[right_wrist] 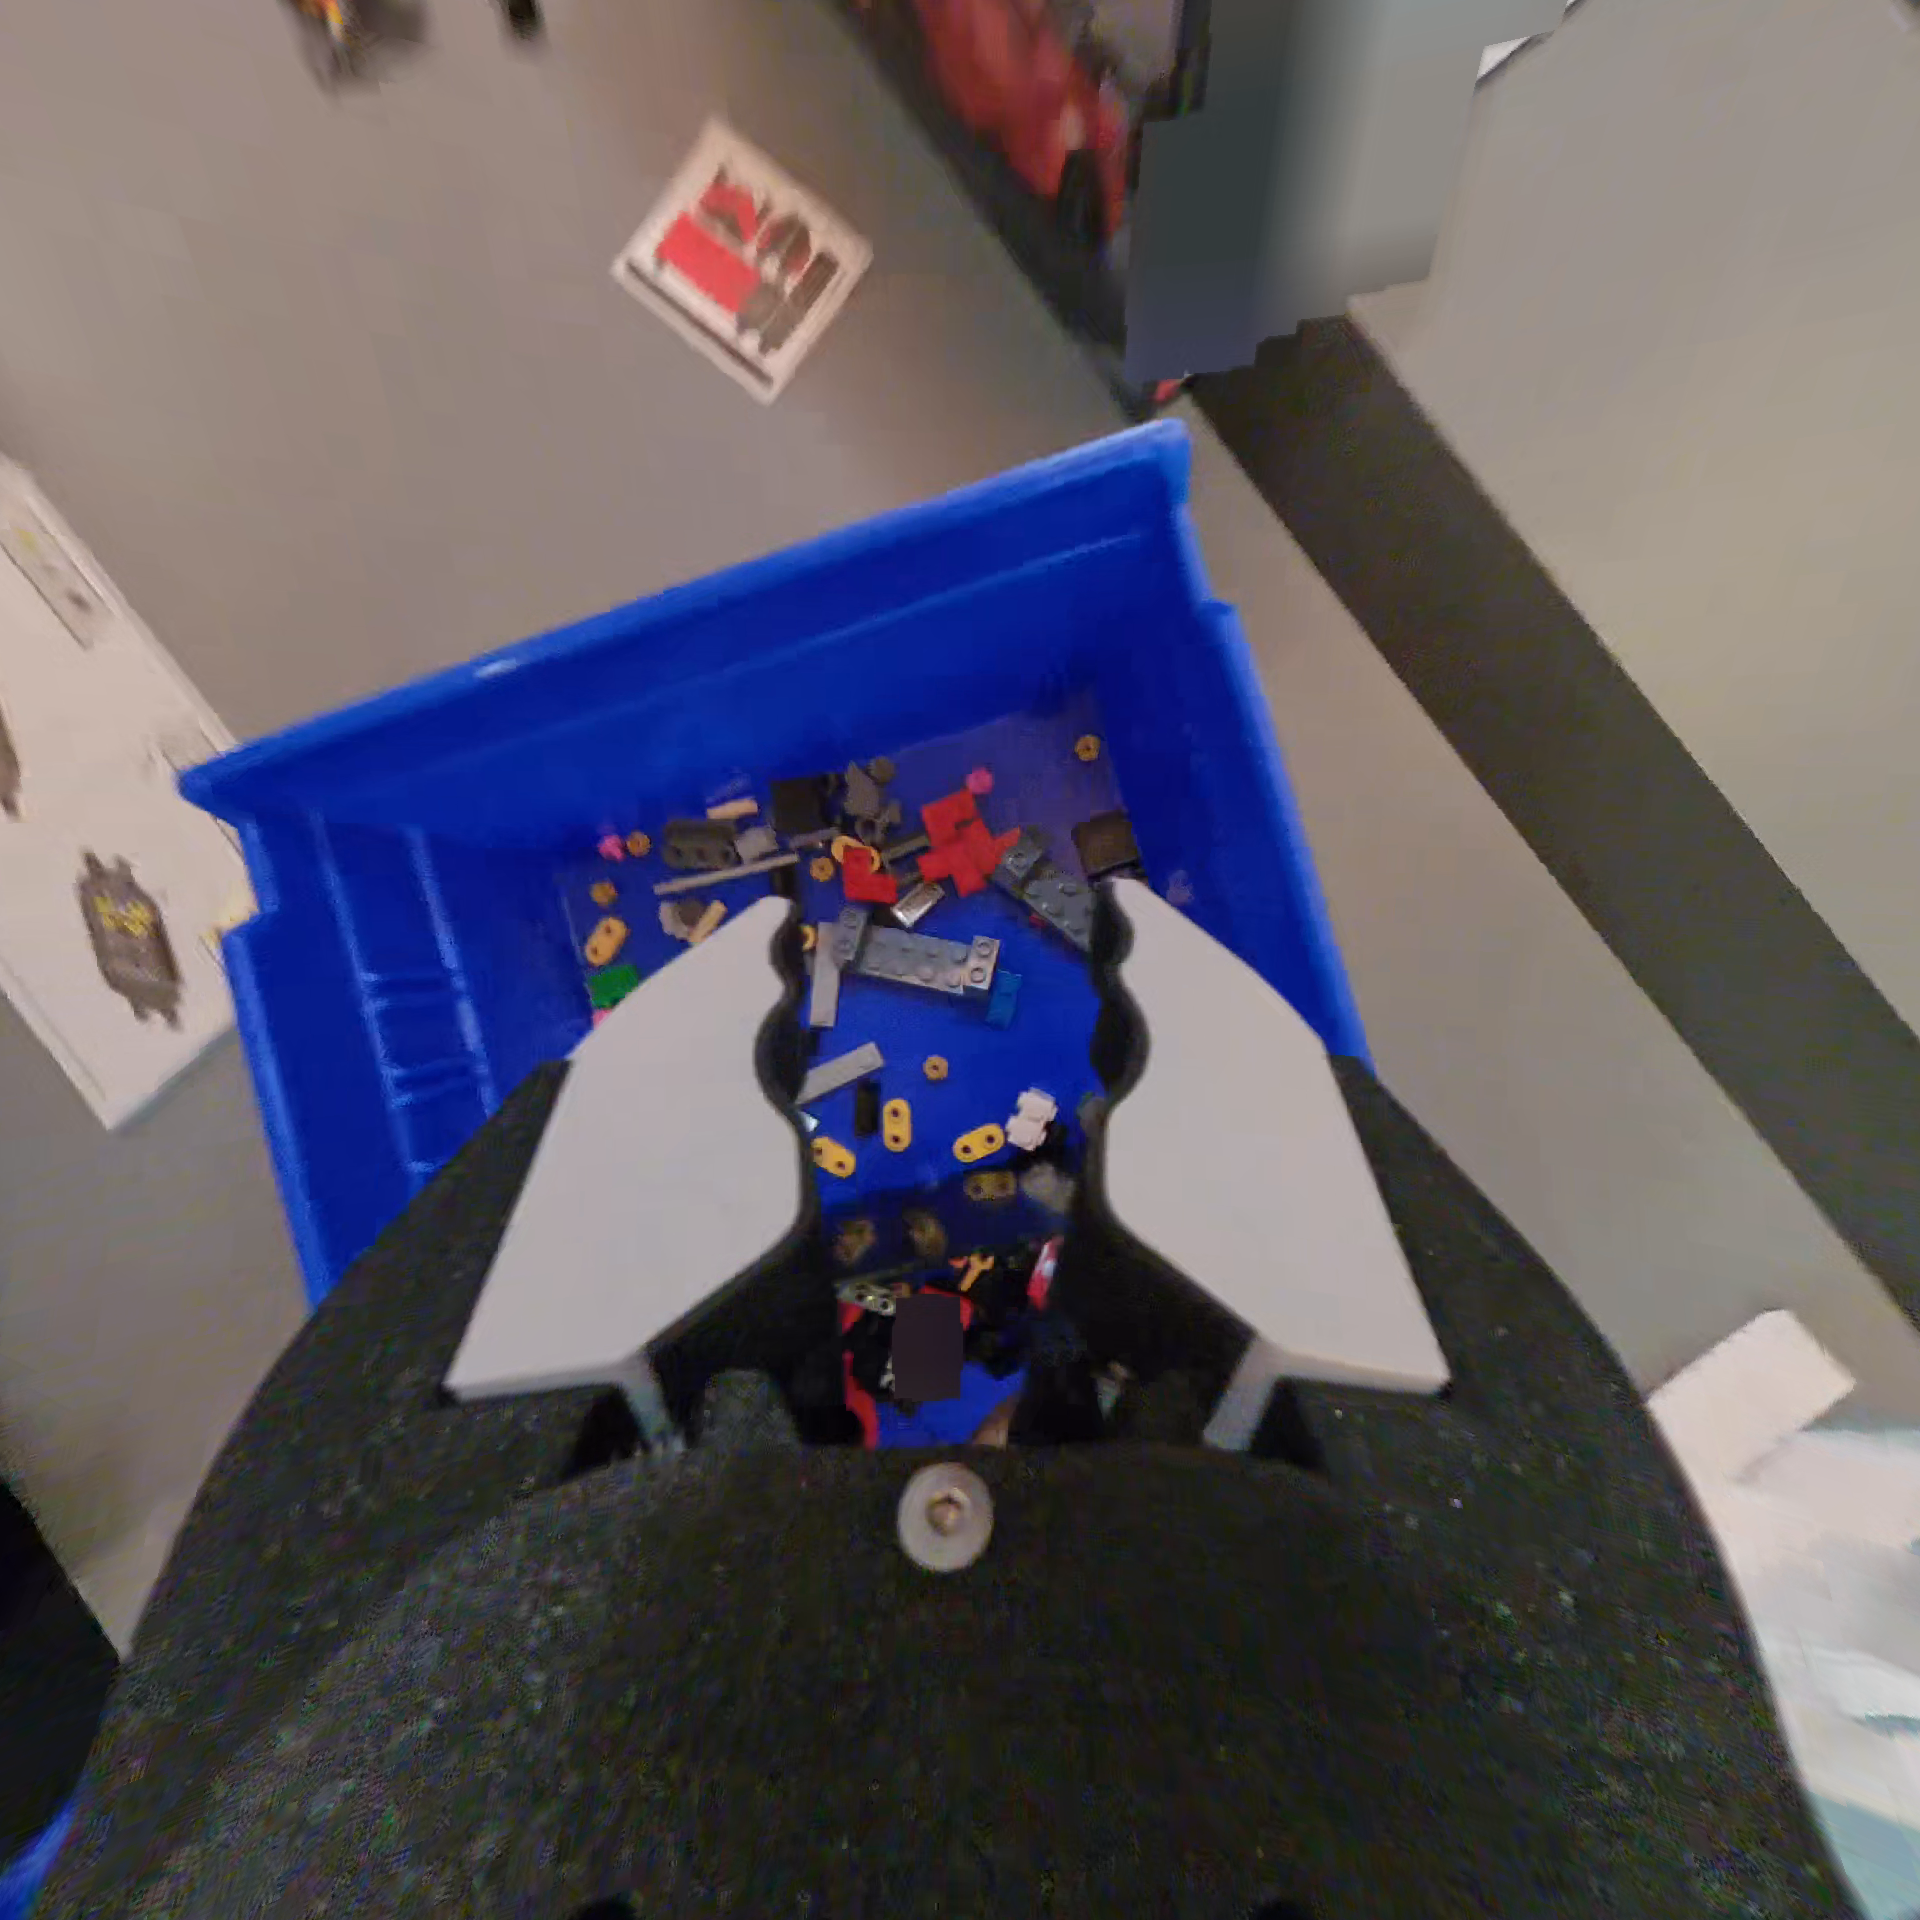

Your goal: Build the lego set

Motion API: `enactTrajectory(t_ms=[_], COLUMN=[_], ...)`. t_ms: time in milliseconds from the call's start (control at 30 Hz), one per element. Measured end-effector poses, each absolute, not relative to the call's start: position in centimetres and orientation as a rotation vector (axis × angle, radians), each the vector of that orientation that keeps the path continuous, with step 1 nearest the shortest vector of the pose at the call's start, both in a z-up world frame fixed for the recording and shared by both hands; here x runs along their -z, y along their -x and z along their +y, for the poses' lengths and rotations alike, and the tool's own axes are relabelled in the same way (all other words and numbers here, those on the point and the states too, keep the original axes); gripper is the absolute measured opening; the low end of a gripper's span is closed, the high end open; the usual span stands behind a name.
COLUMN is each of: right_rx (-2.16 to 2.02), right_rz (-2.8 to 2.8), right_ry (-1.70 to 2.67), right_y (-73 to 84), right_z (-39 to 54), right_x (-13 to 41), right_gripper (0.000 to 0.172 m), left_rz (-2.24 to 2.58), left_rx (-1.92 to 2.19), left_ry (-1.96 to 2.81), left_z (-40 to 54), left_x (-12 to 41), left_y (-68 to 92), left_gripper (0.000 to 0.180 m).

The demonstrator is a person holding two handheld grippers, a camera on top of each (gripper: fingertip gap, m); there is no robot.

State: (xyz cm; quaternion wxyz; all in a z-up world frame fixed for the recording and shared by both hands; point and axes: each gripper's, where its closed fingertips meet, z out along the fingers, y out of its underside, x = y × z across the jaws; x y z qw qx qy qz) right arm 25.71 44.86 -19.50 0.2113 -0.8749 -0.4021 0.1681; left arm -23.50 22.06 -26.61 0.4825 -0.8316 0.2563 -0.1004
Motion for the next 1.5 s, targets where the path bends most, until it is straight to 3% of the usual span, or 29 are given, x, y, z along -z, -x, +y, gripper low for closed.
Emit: enactTrajectory(t_ms=[100,167,233,500,667,800,1300,1500], right_rx=[-0.342,-0.211,-0.251,-0.070,0.345,0.342,0.697,0.706], right_rz=[-0.892,-0.794,-0.687,-0.700,-0.928,-0.967,-1.046,-1.111], right_ry=[2.464,2.504,2.580,2.814,2.758,2.650,2.401,2.392], right_y=[-28.5,-30.5,-30.5,-30.7,-31.9,-30.2,-27.2,-26.8], right_z=[44.3,43.2,41.3,38.2,38.6,38.8,38.3,38.8], right_x=[19.0,19.6,20.8,26.0,25.6,24.9,19.8,20.0], right_gripper=[0.074,0.078,0.076,0.033,0.019,0.008,0.004,0.004], left_rz=[0.620,0.629,0.636,0.606,0.583,0.547,0.418,0.442], left_rx=[0.230,0.225,0.231,0.281,0.315,0.347,0.394,0.376], left_ry=[2.034,2.038,2.040,2.001,1.944,1.886,1.700,1.719], left_z=[22.1,22.1,22.1,22.0,21.8,21.6,20.9,21.0], left_x=[26.7,26.8,26.9,26.1,25.2,24.2,21.4,21.7], left_y=[23.6,23.5,23.4,23.5,23.6,23.9,25.3,25.0], left_gripper=[0.023,0.023,0.023,0.023,0.023,0.023,0.020,0.019])
